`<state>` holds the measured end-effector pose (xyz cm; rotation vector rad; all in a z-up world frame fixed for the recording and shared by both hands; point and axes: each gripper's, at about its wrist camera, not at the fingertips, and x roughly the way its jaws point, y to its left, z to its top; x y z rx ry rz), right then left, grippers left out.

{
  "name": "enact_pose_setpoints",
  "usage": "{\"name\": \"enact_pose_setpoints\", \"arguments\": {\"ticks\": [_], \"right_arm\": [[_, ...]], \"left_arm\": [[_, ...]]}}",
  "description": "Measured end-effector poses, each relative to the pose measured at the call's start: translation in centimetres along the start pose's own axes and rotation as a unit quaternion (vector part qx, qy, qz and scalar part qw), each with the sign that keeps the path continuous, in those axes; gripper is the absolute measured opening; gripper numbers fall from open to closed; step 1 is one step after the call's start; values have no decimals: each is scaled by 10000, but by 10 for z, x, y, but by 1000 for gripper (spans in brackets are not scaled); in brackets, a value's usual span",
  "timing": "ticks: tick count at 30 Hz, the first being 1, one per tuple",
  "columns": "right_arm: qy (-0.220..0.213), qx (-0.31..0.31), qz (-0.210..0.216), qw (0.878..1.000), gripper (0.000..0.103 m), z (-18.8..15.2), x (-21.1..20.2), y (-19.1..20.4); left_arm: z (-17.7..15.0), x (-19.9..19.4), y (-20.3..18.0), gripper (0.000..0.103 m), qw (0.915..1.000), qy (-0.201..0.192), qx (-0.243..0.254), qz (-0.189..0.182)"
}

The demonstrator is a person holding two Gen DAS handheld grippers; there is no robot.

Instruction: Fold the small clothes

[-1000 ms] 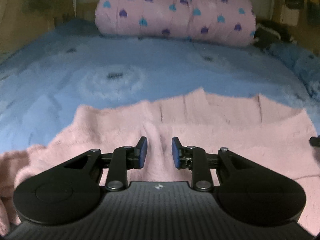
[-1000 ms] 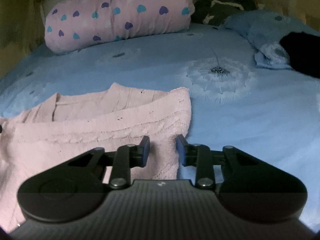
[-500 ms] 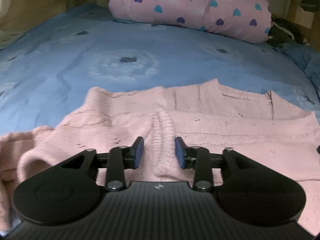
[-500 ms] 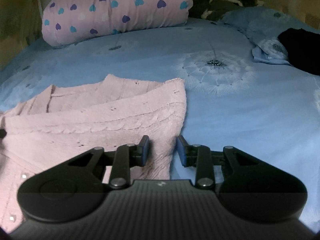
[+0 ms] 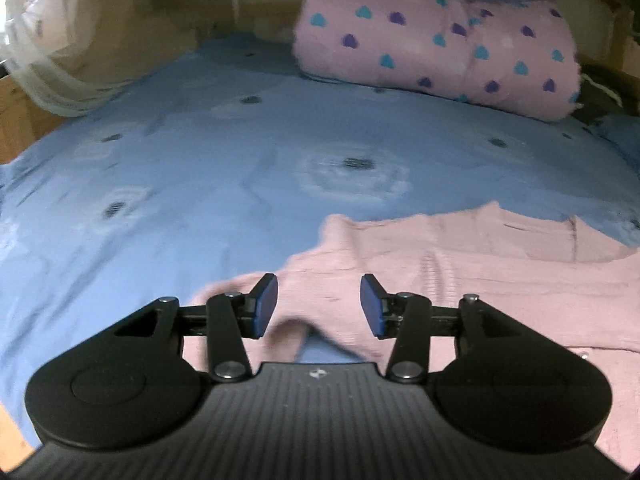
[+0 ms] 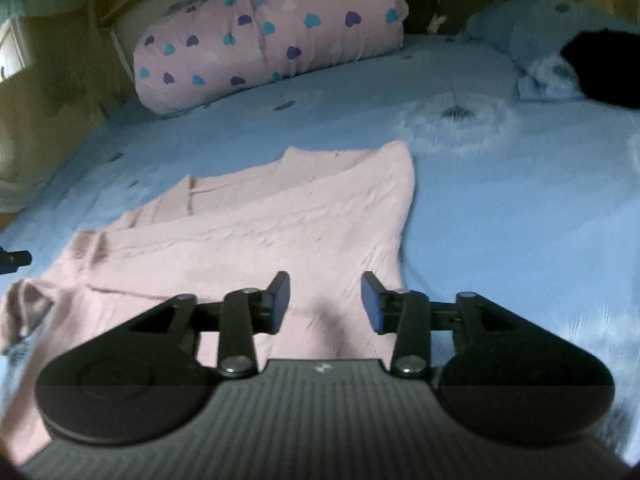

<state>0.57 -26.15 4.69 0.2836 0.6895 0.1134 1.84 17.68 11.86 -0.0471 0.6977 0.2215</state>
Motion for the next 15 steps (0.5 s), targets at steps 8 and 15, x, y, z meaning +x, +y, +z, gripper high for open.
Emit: {"name": "enact_pose_setpoints", "arguments": {"ticks": [8, 15], "right_arm": [[34, -162, 42, 9999, 44, -29, -29, 19], [50, -456, -56, 9989, 44, -51, -46, 35]], "left_arm": [[8, -15, 46, 74, 9986, 71, 286, 450], [-5, 5, 71, 76, 9964, 339, 517, 584]]}}
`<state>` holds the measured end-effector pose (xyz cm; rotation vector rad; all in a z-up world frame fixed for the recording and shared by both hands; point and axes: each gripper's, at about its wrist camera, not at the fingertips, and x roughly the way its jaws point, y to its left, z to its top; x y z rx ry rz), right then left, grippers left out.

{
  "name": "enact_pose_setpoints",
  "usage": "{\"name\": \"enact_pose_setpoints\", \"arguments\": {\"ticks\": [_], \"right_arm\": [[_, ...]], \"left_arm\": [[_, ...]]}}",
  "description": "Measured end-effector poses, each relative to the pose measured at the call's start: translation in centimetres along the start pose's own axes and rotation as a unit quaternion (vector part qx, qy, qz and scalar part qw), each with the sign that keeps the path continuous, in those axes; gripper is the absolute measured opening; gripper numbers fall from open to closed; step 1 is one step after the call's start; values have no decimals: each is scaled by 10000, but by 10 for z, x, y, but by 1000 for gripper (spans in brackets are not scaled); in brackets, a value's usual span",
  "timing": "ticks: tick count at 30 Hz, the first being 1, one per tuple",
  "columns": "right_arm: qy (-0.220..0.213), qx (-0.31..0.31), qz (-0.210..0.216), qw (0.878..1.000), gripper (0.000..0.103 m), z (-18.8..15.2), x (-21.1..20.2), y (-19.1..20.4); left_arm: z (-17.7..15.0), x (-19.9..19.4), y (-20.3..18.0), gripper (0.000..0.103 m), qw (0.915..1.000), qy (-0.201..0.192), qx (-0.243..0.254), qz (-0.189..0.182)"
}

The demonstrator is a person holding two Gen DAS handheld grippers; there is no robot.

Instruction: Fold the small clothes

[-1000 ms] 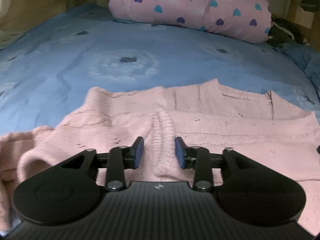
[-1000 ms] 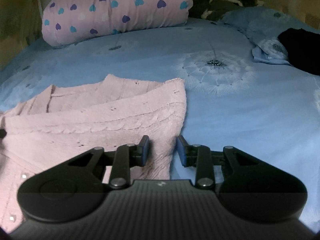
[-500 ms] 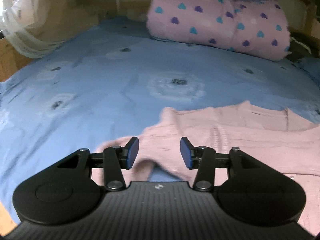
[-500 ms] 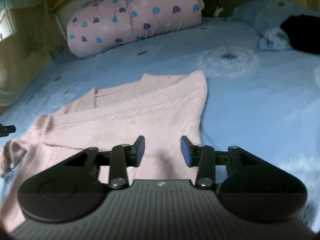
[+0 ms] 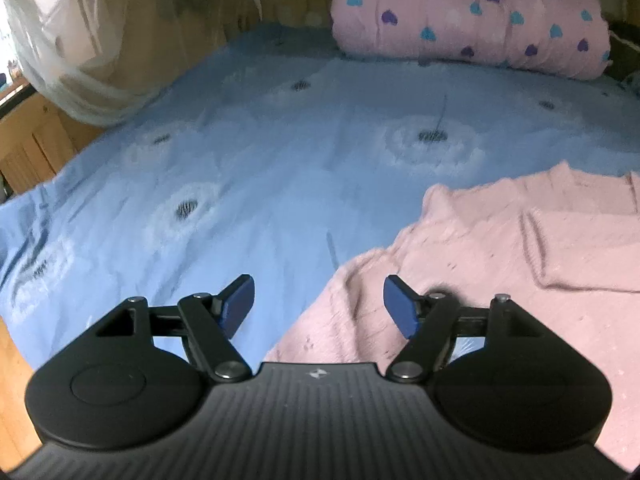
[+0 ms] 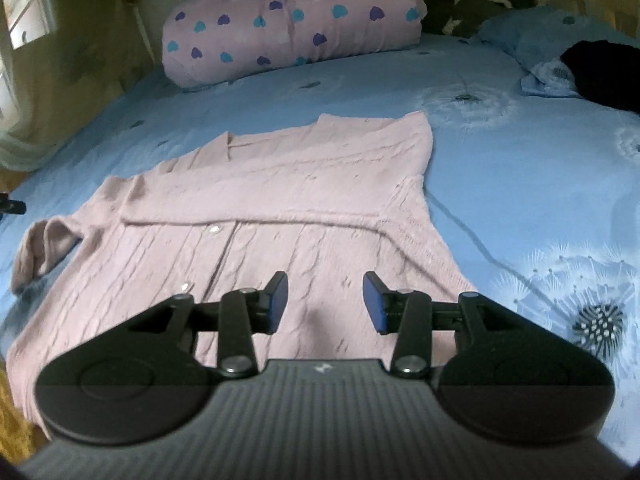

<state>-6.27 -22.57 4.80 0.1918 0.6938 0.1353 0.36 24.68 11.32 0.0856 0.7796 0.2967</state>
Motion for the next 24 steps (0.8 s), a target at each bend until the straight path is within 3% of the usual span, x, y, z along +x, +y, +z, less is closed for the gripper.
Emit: {"name": "enact_pose_setpoints", "arguments": {"ticks": [10, 16, 18, 22, 24], "right_arm": [[162, -177, -237, 9994, 45, -22, 4, 13], [80, -373, -348, 9987, 52, -33, 8, 22], [71, -380, -360, 9986, 52, -33, 8, 22], [59, -313, -321, 9990, 52, -33, 9, 20], [55, -325, -324, 9989, 52, -33, 9, 20]], "left_arm": [[-22, 50, 11, 76, 9990, 405, 127, -159], [-35, 72, 20, 74, 9990, 443, -19, -94], [-39, 77, 27, 68, 9986, 461, -212, -141], [-43, 78, 41, 24, 9955, 511, -598, -529], [-43, 74, 46, 17, 9952, 440, -663, -565]]}}
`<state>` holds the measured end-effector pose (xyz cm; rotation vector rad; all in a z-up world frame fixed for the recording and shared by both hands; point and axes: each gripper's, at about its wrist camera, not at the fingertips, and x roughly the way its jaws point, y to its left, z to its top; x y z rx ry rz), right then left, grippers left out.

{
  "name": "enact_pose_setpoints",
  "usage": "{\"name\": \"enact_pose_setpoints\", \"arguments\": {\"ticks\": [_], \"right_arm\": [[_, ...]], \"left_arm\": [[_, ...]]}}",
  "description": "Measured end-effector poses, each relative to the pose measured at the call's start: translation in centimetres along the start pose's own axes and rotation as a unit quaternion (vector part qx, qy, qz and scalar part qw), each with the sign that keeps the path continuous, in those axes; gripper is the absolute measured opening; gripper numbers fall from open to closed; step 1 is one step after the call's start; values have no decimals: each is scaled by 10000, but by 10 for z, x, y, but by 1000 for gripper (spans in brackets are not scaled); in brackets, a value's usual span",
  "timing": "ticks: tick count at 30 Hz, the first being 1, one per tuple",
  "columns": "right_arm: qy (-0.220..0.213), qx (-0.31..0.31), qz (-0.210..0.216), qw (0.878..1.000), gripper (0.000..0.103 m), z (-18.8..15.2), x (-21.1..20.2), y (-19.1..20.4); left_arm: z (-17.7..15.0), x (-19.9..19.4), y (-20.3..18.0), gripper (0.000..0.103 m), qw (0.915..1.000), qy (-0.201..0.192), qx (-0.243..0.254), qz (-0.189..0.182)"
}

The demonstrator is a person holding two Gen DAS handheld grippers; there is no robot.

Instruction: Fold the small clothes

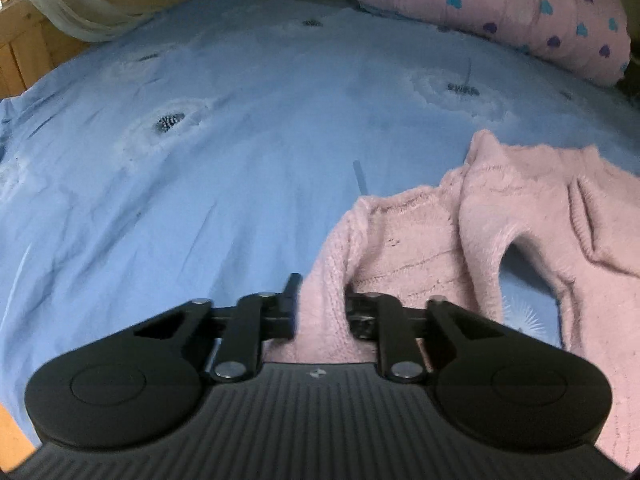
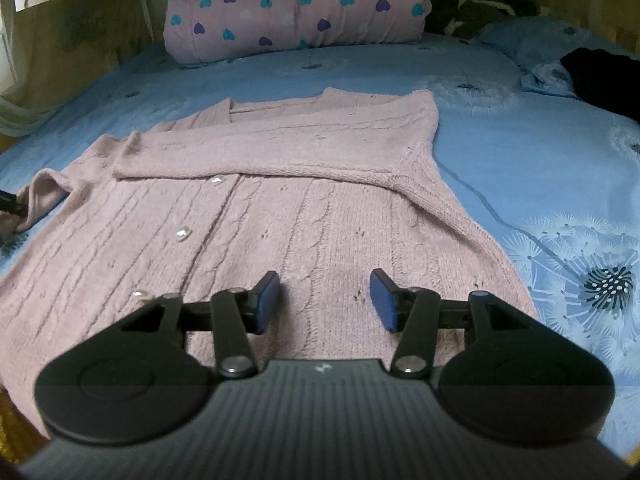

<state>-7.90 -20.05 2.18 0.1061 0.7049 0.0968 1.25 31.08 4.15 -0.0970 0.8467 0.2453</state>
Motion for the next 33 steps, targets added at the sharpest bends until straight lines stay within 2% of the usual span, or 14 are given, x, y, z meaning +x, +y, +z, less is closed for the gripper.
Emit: {"name": "enact_pose_setpoints", "arguments": {"ticks": [9, 15, 17, 19, 22, 29, 33], "right_arm": [[-16, 45, 31, 10000, 52, -1, -2, -1], [-20, 154, 108, 9998, 53, 0, -4, -2], [-14, 225, 166, 9996, 53, 1, -5, -4], [2, 315, 264, 9992, 53, 2, -7, -5], [-8, 415, 392, 9984, 53, 7, -10, -8], [-226, 262, 330, 9989, 53, 15, -17, -13], [-289, 330, 402, 9982, 53, 16, -19, -18]], "left_arm": [[17, -48, 33, 14, 9948, -675, -453, 611], [31, -66, 42, 14, 9951, -684, -493, 518], [36, -70, 42, 14, 9953, -665, -654, 249], [40, -77, 42, 14, 9936, -588, -916, -300], [48, -88, 33, 14, 9886, -544, -1095, -875], [70, -123, -25, 14, 9818, -695, -846, -1549], [84, -140, -68, 14, 9732, -735, -845, -2011]]}}
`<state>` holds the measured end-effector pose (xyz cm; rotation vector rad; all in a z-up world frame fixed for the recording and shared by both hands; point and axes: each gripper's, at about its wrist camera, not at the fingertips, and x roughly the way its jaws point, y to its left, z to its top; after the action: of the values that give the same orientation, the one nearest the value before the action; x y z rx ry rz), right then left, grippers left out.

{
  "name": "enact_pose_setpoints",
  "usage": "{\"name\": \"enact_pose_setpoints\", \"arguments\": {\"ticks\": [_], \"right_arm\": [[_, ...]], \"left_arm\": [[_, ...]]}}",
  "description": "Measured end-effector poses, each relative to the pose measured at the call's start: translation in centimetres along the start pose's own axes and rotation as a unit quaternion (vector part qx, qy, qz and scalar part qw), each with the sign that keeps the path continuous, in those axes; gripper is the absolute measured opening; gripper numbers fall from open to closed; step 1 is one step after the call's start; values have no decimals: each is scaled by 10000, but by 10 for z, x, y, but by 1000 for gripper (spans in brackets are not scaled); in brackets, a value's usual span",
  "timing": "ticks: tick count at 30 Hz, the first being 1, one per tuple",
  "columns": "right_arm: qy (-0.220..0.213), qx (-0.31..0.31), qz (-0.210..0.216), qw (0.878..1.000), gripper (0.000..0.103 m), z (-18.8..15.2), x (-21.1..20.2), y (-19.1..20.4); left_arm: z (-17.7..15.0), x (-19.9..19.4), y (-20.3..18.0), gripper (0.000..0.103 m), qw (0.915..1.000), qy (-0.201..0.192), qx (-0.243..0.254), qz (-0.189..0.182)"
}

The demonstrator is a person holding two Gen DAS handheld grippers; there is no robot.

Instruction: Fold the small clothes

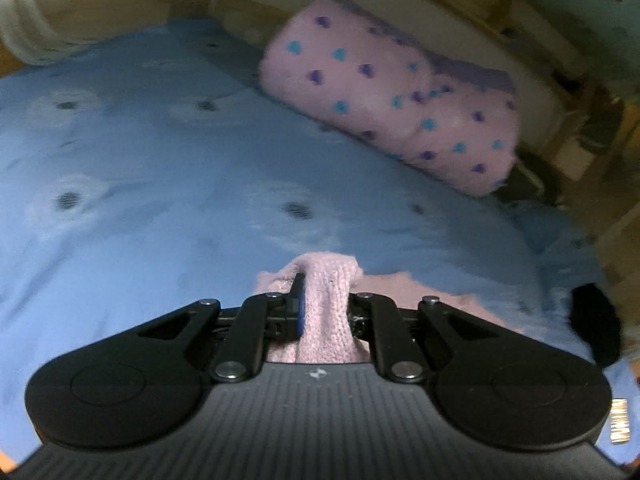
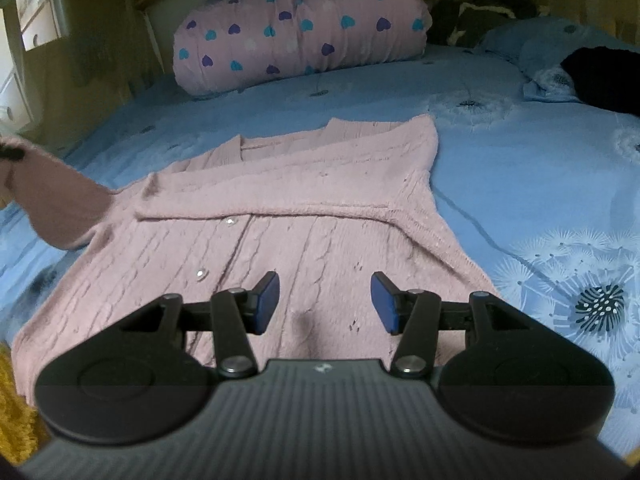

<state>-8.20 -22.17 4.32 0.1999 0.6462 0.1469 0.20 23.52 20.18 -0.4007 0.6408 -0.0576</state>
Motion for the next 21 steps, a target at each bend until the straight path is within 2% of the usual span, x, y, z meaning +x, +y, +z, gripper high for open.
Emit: {"name": "enact_pose_setpoints", "arguments": {"ticks": [4, 10, 15, 21], "right_arm": [[-54, 68, 36, 10000, 53, -1, 0, -6], [-152, 267, 139, 9994, 53, 0, -1, -16], [-221, 424, 190, 9987, 53, -1, -1, -24], [-211, 560, 244, 9979, 53, -5, 3, -32]], "left_arm": [[3, 9, -52, 14, 9991, 41, 121, -401], [-4, 43, -132, 14, 9959, 197, 448, -761], [-25, 96, -182, 14, 9915, 630, 732, -875], [-66, 165, -218, 14, 9843, 1177, 1147, -640]]}}
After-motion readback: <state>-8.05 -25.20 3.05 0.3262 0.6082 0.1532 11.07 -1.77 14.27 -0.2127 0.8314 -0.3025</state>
